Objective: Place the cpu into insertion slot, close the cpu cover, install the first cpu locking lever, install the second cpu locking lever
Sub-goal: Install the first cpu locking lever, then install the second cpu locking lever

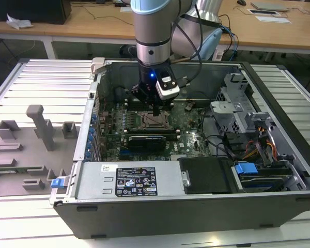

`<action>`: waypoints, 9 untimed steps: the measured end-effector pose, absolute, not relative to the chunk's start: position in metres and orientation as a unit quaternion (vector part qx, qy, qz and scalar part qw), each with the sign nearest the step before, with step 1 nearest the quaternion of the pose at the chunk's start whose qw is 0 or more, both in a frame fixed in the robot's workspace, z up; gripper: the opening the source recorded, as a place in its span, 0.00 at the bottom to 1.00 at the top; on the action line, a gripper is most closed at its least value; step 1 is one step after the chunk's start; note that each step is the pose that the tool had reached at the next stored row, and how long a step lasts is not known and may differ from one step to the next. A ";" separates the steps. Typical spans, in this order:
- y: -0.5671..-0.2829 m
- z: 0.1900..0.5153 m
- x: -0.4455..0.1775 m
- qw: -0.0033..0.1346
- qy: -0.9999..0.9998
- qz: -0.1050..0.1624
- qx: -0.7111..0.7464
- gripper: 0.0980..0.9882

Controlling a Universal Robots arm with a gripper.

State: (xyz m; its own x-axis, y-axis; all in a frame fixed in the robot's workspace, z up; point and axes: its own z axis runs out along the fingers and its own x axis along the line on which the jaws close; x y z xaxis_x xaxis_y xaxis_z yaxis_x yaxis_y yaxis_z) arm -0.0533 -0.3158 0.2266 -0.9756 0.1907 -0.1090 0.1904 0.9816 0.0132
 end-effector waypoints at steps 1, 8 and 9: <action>-0.316 0.227 -0.053 0.055 0.994 0.001 0.096 0.01; -0.316 0.227 -0.053 0.055 0.994 0.001 0.096 0.01; -0.316 0.228 -0.053 0.055 0.994 0.001 0.096 0.01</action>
